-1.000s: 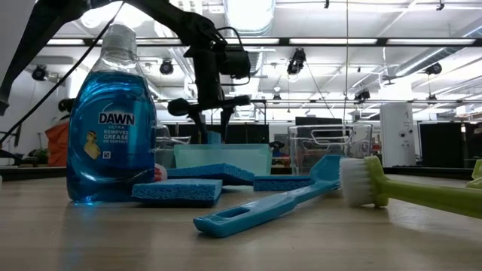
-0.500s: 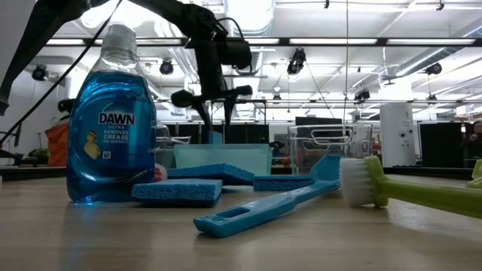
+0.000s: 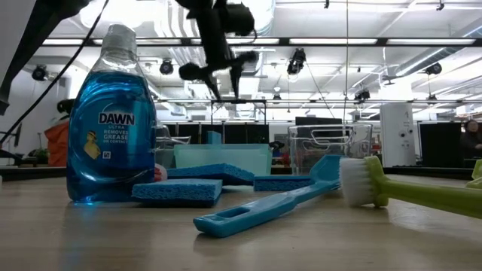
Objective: Pick & Place Kitchen Sink Supplies
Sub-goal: Put the sponge into the green bin
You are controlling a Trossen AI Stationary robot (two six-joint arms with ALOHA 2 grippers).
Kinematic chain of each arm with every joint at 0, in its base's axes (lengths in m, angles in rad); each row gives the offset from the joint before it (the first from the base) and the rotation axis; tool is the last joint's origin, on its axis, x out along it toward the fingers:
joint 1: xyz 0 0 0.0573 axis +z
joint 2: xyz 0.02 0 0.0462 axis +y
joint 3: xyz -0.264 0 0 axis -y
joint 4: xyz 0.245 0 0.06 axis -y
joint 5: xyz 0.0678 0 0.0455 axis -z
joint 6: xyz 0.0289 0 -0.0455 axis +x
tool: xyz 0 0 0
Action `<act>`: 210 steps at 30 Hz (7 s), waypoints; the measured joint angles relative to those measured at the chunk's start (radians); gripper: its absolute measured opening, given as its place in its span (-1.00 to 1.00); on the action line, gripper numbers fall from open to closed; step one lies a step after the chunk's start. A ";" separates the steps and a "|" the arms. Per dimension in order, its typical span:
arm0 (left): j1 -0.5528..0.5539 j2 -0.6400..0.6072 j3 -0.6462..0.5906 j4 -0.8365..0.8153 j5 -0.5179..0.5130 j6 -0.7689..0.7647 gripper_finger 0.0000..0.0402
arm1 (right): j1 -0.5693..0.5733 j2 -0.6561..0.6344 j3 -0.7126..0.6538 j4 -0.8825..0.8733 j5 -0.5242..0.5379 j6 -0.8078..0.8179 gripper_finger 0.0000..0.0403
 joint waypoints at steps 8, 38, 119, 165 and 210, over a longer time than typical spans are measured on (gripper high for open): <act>-0.040 -0.032 0.128 0.007 0.040 0.108 -0.06 | 0.000 0.066 -0.085 -0.102 -0.114 0.327 0.01; -0.092 -0.397 0.247 0.037 0.077 0.530 -0.06 | 0.172 0.582 -0.294 0.145 -0.235 1.080 0.01; -0.097 -0.409 0.246 0.033 0.163 0.517 -0.06 | 0.159 0.609 -0.379 0.384 0.001 1.105 -0.96; -0.155 -0.383 0.075 0.307 0.383 0.150 0.30 | 0.119 0.148 -0.378 0.935 0.473 0.542 -0.96; -0.163 -0.363 -0.037 0.467 0.391 0.128 -0.38 | 0.119 0.156 -0.378 0.947 0.435 0.574 -0.96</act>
